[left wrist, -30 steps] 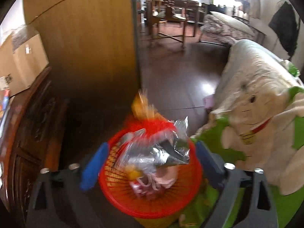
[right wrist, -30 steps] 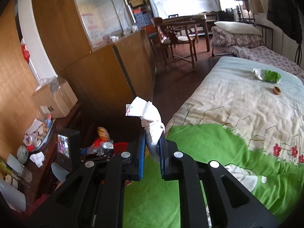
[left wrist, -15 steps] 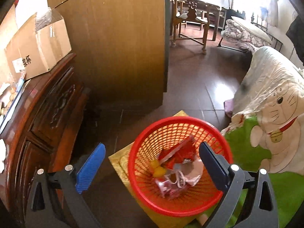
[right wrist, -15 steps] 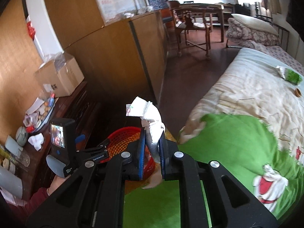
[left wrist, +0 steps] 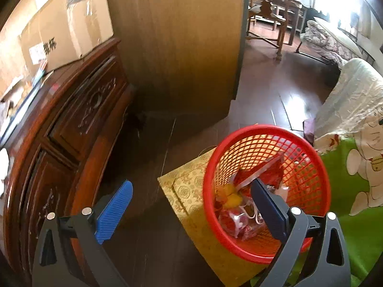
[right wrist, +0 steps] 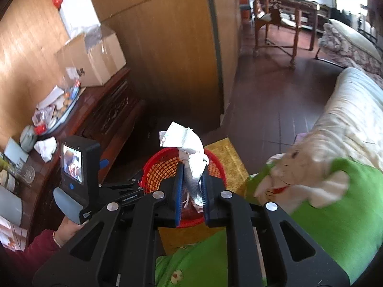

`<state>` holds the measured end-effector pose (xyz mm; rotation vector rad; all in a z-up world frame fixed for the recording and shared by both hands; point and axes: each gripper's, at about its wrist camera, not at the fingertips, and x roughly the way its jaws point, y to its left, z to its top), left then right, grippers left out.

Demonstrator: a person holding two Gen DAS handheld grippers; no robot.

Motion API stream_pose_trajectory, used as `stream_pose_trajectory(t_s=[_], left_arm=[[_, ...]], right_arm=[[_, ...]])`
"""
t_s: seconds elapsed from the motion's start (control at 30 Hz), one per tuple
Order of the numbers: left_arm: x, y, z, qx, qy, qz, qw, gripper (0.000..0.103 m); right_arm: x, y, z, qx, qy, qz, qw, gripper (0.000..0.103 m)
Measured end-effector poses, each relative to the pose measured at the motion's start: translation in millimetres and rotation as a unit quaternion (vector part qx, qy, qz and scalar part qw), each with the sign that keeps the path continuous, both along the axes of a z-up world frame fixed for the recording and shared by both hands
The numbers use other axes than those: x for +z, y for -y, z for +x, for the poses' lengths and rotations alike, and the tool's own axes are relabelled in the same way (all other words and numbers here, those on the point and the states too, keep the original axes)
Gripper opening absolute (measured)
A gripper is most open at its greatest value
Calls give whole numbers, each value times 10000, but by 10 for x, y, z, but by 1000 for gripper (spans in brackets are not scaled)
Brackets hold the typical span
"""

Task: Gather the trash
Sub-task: 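Open the left tool over the basket while the right tool releases the tissue, then move both tools back over the tea carton and nut shell on the bed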

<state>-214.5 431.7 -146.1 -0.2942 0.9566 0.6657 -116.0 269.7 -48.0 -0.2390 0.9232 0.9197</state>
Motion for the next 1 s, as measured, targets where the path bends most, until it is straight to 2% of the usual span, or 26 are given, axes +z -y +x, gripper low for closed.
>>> stream_pose_trajectory(t_s=[0.17,0.27,0.3,0.47,0.63,0.83,1.0], left_arm=[[-84,-107,-62,135,-68,-69,9999,97],[-114,-140,-91,198,-78,-114,9997,97],[-121,-146,-97,210,-80,-124,9997,97],[-112,-113,-94,189,-78,-127,9997,97],[-15,-46,-67,99,-27,-41,9999,97],[224,55,-36,-30,118,129,9998,97],[493,200,-23,-182,222,418,9987,97]], right_arm=[[-125,-257,31,255,-106,-182,9995,21],[-177,-296,62,226,-138,-154,9995,47],[-192,-301,65,212,-122,-123,9996,49],[-240,-262,64,177,-136,-105,9997,49],[-134,-148,69,94,-100,94,9999,49],[99,44,23,-21,191,294,9994,49],[303,279,19,-186,322,569,9977,49]])
